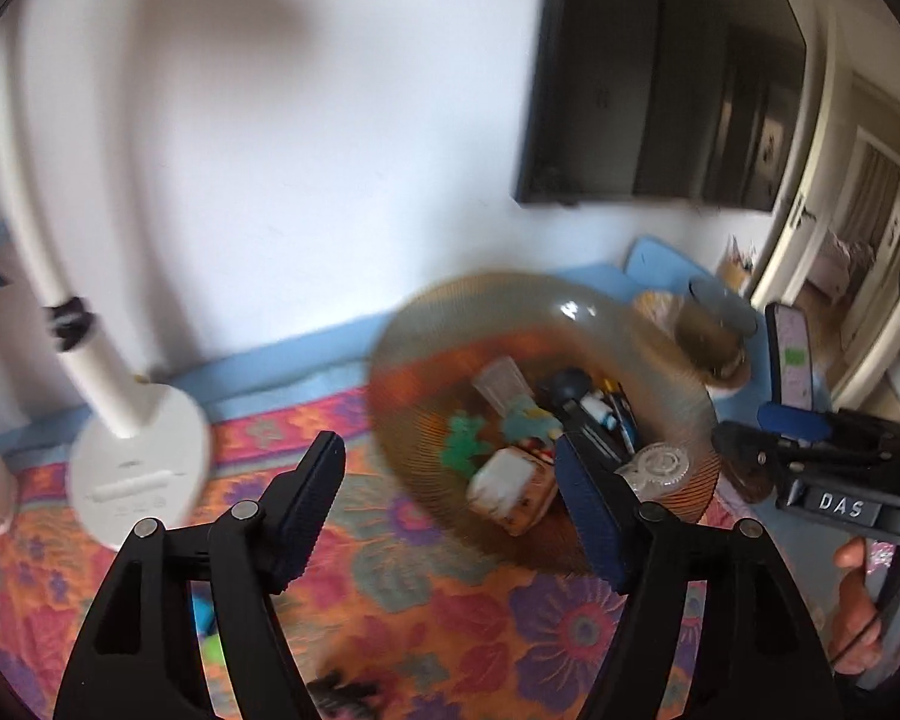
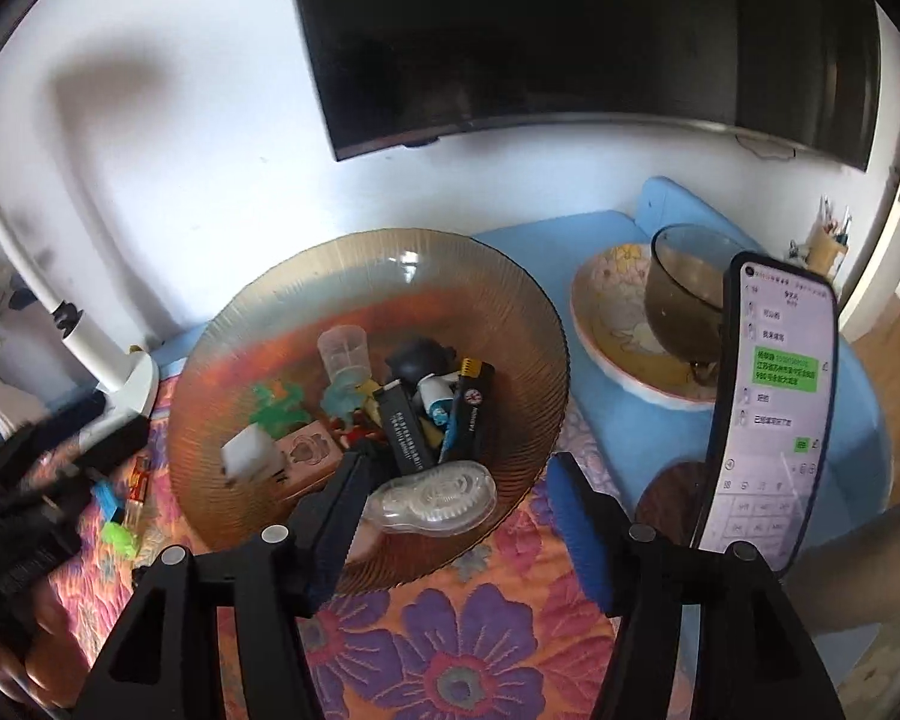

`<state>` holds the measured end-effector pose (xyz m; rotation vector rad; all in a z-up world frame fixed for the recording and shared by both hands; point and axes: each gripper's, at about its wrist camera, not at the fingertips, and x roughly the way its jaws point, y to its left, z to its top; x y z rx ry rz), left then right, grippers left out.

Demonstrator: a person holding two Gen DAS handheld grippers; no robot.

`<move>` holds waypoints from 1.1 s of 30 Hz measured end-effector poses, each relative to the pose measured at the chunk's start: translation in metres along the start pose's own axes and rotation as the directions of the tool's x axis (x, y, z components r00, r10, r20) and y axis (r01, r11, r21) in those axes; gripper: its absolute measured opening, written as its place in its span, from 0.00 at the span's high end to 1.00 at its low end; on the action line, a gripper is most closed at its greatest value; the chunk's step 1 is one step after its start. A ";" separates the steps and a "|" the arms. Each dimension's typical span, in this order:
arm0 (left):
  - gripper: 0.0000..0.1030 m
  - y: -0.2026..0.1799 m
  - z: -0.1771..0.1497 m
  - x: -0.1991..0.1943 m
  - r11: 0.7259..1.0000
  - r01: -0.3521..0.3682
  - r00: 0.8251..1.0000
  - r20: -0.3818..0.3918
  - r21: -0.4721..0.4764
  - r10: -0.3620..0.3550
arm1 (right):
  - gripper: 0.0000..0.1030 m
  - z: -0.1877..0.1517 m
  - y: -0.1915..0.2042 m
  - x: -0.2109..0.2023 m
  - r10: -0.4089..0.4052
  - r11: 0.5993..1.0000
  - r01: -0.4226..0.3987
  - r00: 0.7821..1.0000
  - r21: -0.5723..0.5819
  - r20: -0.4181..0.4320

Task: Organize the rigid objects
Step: 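Carry both items over the amber bowl and open both grippers, then move both open grippers back toward the remaining items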

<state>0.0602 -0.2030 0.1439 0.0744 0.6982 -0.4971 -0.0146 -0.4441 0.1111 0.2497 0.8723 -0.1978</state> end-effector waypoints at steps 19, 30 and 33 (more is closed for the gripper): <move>0.16 0.101 -0.055 -0.212 0.975 -0.165 0.958 0.209 -0.149 0.194 | 0.22 -0.048 0.143 -0.126 0.151 0.965 -0.116 0.979 -0.237 0.136; 0.06 0.140 -0.092 -0.257 0.940 -0.177 0.943 0.221 -0.293 0.247 | 0.22 -0.090 0.202 -0.166 0.228 0.909 -0.153 0.961 -0.388 0.155; 0.06 0.145 -0.093 -0.242 0.936 -0.172 0.952 0.191 -0.308 0.238 | 0.22 -0.092 0.211 -0.158 0.237 0.903 -0.166 0.962 -0.397 0.135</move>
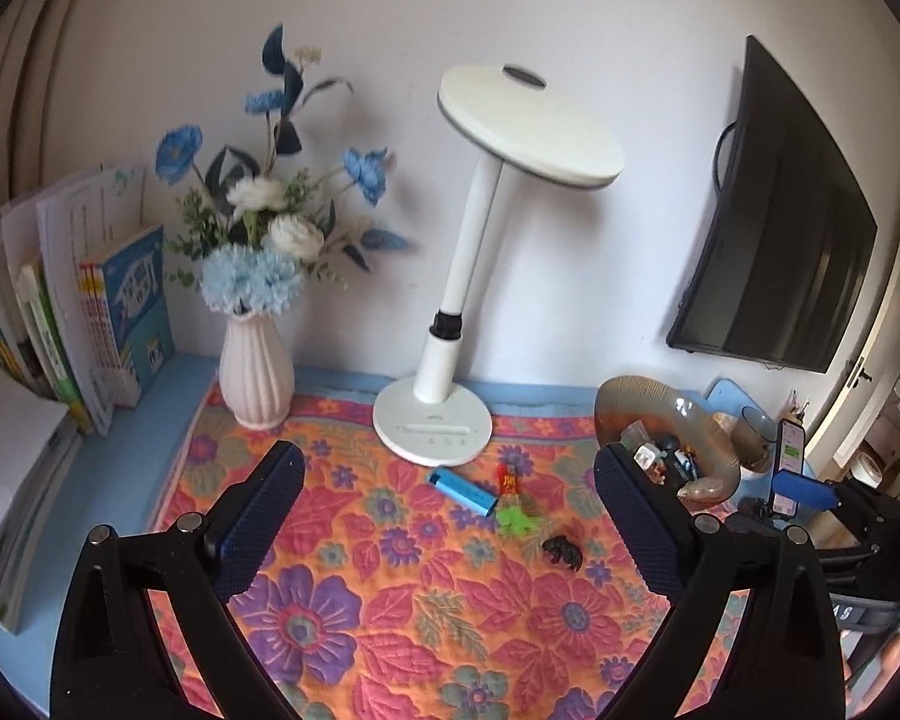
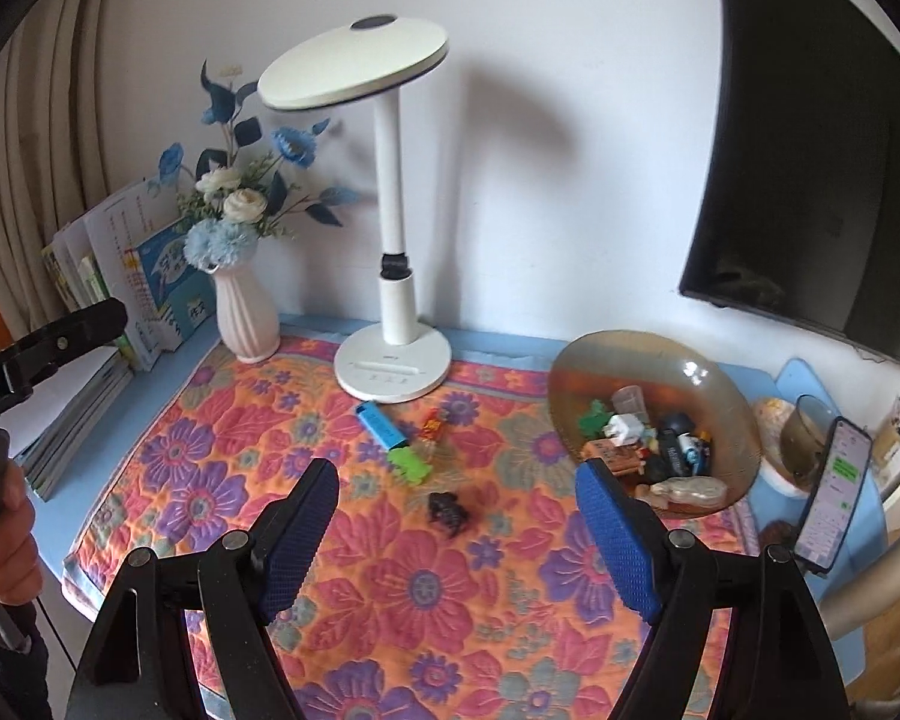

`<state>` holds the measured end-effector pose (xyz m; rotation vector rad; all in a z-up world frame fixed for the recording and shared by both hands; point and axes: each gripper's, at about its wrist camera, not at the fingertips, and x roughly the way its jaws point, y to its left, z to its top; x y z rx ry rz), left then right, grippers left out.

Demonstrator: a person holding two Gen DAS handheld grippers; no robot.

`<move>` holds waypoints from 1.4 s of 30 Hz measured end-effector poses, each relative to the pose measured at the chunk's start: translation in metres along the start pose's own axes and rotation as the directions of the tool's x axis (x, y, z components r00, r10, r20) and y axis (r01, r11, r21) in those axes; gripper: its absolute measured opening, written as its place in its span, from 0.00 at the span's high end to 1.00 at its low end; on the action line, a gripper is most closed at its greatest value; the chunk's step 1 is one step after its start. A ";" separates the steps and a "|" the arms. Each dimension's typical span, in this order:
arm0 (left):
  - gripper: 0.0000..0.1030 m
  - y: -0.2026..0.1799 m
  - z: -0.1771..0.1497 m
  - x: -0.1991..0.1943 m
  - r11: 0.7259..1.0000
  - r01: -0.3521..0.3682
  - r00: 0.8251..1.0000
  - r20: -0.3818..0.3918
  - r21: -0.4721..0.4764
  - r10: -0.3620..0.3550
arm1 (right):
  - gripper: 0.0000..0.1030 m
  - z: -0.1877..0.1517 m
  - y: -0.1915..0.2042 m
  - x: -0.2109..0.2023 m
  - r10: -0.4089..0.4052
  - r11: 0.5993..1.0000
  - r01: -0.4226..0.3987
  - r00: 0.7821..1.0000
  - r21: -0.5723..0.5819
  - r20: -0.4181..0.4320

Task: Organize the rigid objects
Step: 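Move both open grippers back toward the remaining items, then grasp the black toy figure with the right gripper while the left grasps the blue lighter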

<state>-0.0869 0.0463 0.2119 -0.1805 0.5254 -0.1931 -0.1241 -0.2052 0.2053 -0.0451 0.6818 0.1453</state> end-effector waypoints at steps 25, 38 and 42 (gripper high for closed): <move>0.38 -0.031 -0.078 0.292 0.975 -0.218 0.902 -0.388 -0.031 0.189 | 0.22 -0.056 -0.035 0.202 0.167 0.986 -0.160 0.966 0.051 -0.195; 0.65 0.016 -0.080 0.255 0.999 -0.025 0.898 -0.437 0.044 0.041 | 0.23 -0.068 -0.027 0.215 0.189 0.982 -0.180 0.957 0.062 -0.221; 0.65 0.000 -0.082 0.264 0.992 -0.041 0.900 -0.428 0.115 0.087 | 0.26 -0.067 -0.021 0.220 0.171 0.985 -0.165 0.956 0.042 -0.238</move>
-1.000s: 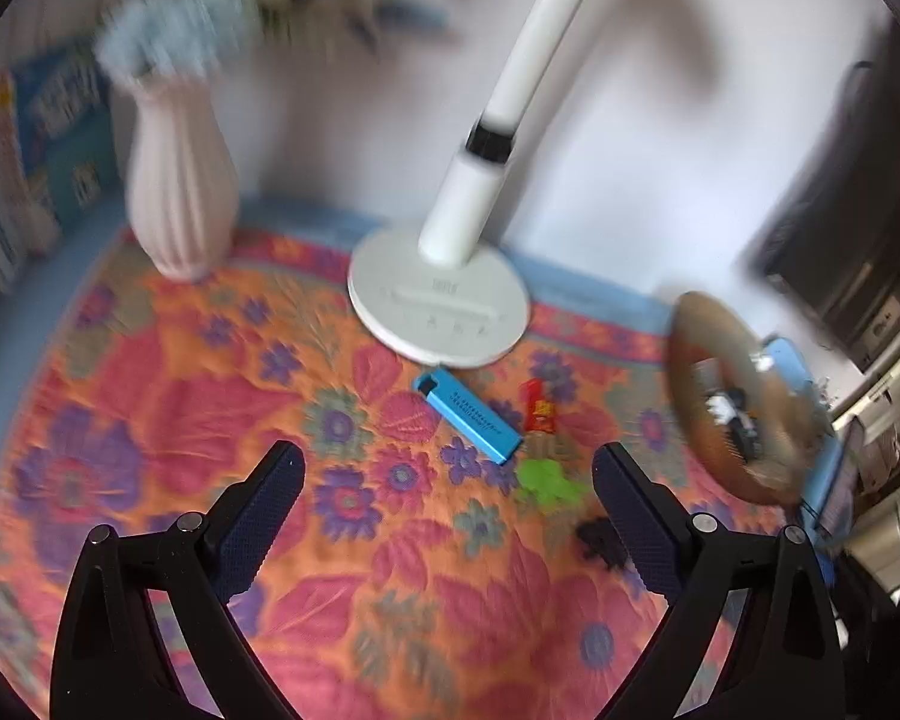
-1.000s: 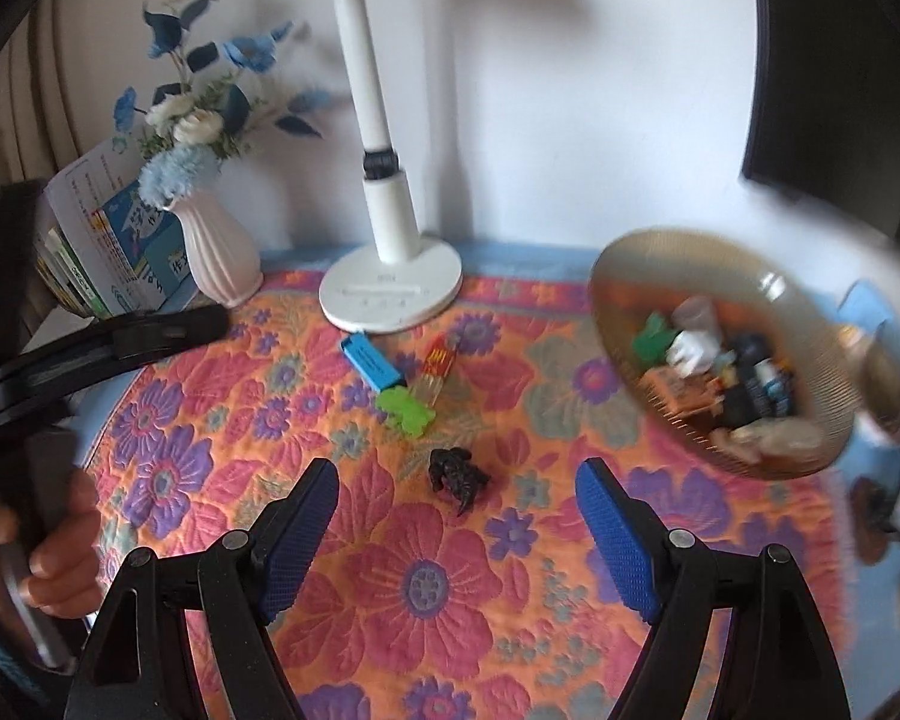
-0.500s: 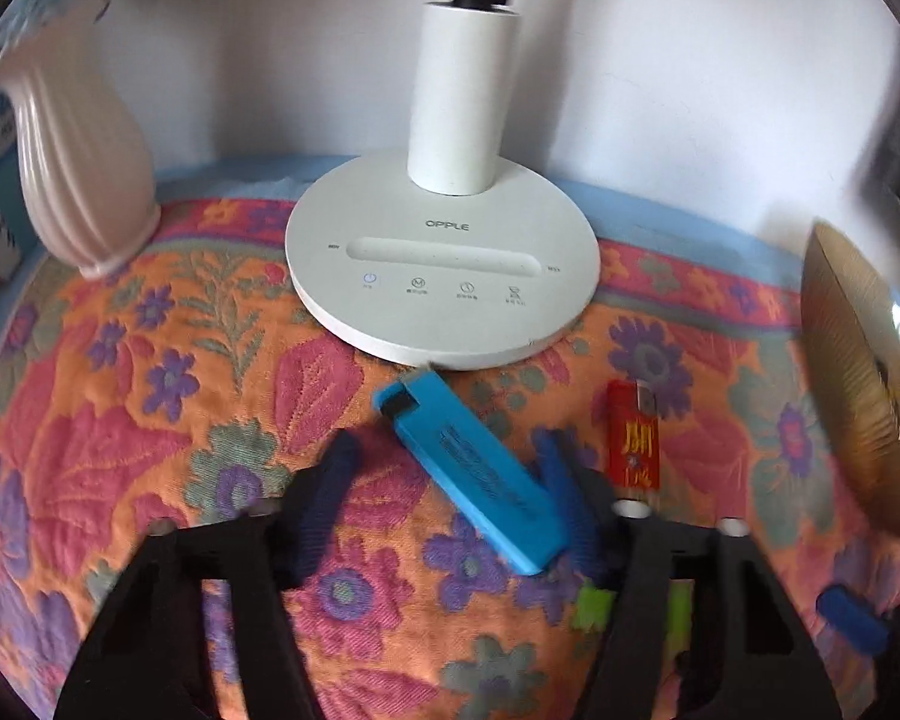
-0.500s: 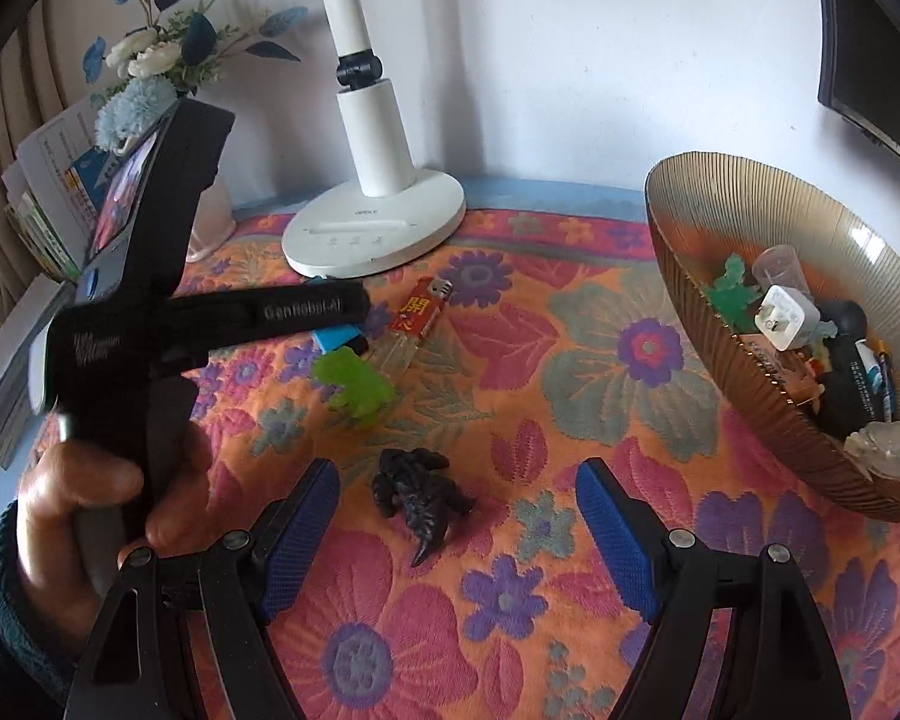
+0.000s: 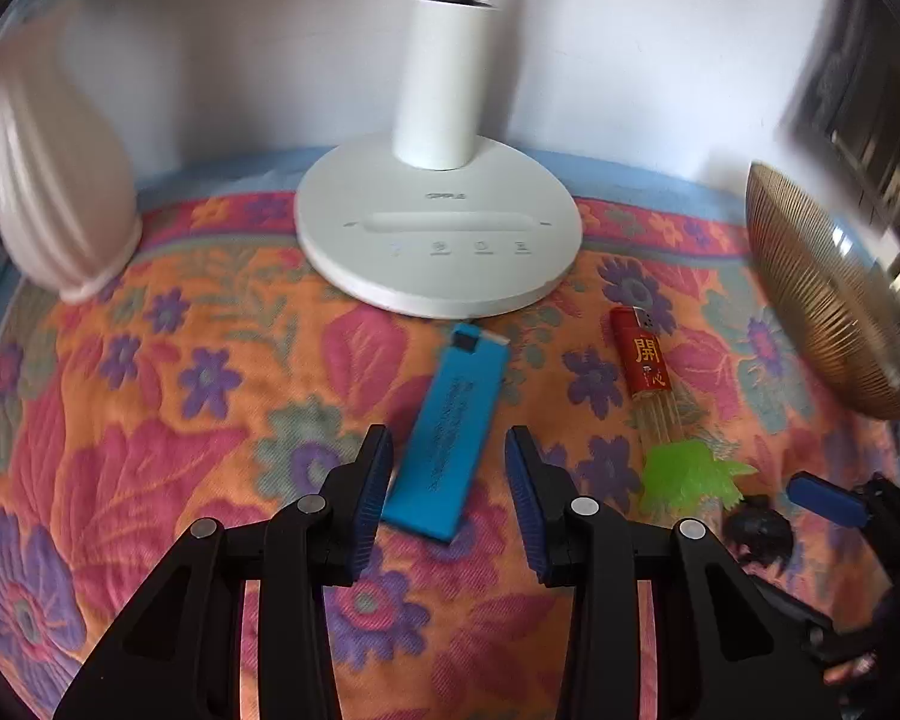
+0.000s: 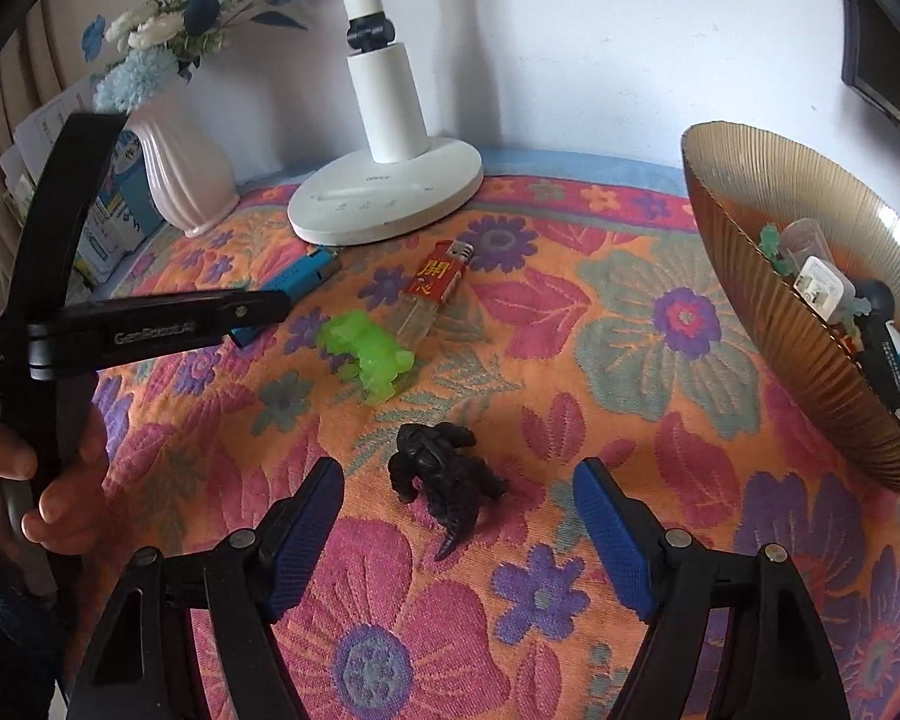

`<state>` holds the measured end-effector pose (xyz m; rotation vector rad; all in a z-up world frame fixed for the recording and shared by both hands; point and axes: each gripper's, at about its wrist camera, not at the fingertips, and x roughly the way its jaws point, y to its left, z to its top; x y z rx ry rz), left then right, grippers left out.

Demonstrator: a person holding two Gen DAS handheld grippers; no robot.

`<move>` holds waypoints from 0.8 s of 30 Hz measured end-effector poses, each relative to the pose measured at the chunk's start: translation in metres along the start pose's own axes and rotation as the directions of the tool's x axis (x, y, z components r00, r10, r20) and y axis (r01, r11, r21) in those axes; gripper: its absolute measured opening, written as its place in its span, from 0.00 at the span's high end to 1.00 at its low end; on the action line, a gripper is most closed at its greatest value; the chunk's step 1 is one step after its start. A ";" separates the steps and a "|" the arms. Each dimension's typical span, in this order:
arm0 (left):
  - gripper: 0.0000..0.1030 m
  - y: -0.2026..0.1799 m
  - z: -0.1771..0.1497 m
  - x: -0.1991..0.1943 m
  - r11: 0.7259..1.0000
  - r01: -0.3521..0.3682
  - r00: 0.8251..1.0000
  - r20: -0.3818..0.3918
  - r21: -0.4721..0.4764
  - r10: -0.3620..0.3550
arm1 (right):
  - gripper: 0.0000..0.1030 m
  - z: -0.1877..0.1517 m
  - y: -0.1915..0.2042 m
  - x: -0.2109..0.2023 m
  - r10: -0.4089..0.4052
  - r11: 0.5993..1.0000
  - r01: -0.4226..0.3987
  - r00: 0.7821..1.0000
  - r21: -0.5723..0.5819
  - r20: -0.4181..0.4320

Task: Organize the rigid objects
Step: 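Grasp the black toy figure with the right gripper while the left grasps the blue lighter, then lift both items, carry them over the amber bowl and release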

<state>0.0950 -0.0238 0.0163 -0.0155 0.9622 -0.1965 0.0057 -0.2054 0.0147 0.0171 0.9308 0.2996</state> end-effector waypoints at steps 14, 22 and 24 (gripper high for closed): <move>0.80 -0.013 -0.046 -0.038 0.998 0.003 0.999 0.044 0.061 -0.005 | 0.63 -0.011 0.011 -0.005 -0.048 0.998 0.047 0.998 -0.032 -0.026; 0.80 -0.012 -0.100 -0.088 0.999 0.017 0.994 0.104 0.029 -0.020 | 0.63 -0.051 0.004 -0.060 0.063 0.994 -0.066 0.997 0.082 0.042; 0.80 -0.013 -0.110 -0.096 0.999 0.023 0.993 0.117 0.026 -0.026 | 0.63 -0.064 0.001 -0.071 0.096 0.988 -0.103 0.993 0.118 0.065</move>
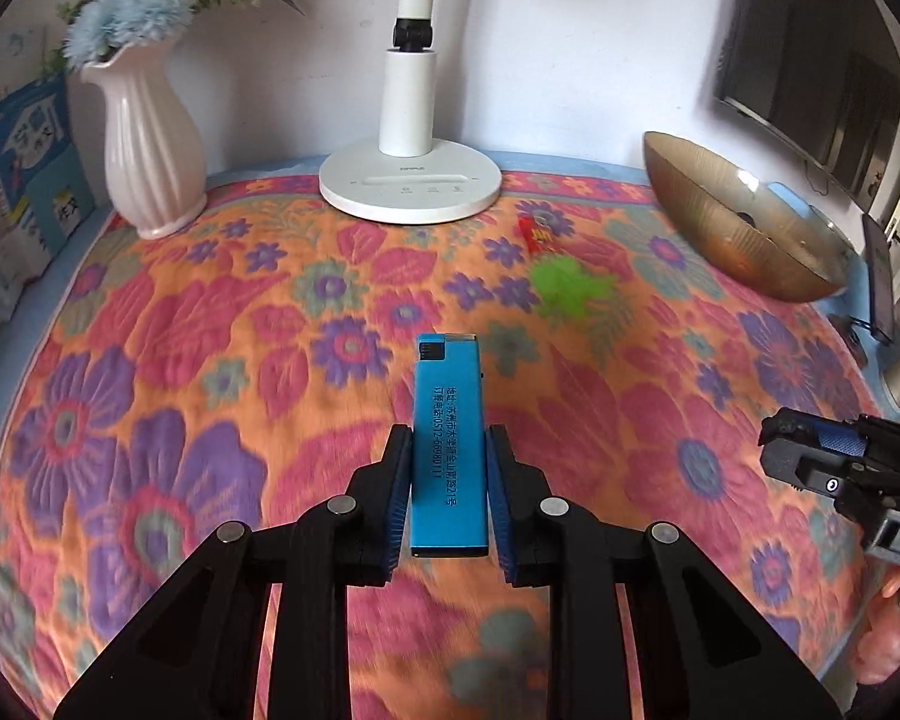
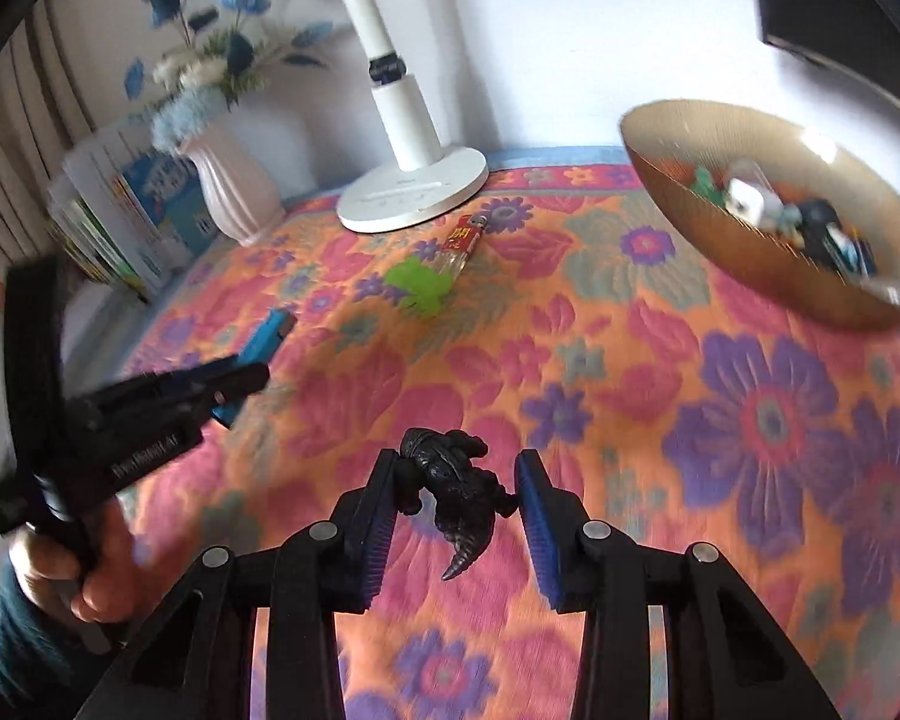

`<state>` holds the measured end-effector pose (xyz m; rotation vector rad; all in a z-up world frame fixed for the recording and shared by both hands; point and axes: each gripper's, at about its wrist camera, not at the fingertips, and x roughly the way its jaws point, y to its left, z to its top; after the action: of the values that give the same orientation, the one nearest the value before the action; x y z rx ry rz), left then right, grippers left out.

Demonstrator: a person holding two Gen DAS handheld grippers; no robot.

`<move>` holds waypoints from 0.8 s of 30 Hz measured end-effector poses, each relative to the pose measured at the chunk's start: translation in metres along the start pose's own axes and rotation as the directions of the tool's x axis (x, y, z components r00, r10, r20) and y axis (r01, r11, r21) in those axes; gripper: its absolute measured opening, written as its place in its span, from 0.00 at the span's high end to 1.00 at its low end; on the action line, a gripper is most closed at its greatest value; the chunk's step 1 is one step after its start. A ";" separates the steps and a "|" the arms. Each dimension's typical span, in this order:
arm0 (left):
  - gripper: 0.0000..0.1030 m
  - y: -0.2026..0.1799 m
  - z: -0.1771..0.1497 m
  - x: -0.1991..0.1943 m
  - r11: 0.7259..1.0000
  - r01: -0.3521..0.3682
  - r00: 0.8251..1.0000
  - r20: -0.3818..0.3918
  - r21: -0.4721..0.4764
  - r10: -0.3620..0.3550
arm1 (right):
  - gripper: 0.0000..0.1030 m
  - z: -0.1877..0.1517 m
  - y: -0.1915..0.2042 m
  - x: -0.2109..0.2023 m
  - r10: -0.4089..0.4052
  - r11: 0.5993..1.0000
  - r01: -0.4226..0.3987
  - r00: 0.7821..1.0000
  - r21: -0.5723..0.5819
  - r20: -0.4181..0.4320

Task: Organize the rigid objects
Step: 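Lift both items, carry them over the amber bowl and release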

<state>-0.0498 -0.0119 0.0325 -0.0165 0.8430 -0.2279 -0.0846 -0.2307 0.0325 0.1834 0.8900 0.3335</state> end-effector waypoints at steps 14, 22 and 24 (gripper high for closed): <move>0.80 0.014 -0.024 0.002 0.997 -0.013 1.000 -0.024 -0.080 0.011 | 0.63 -0.048 -0.020 -0.019 -0.142 0.988 0.141 0.990 0.065 0.015; 0.79 0.007 -0.023 0.003 0.998 -0.028 0.999 -0.028 -0.049 0.027 | 0.52 -0.052 -0.020 -0.014 -0.162 0.986 0.160 0.987 0.048 0.023; 0.79 0.006 -0.024 0.003 0.999 -0.033 0.999 -0.029 -0.042 0.032 | 0.51 -0.052 -0.016 -0.012 -0.172 0.984 0.171 0.985 0.042 0.027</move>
<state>-0.0645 -0.0050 0.0142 -0.0396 0.8751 -0.1803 -0.1292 -0.2494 0.0047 0.1467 0.8756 0.1523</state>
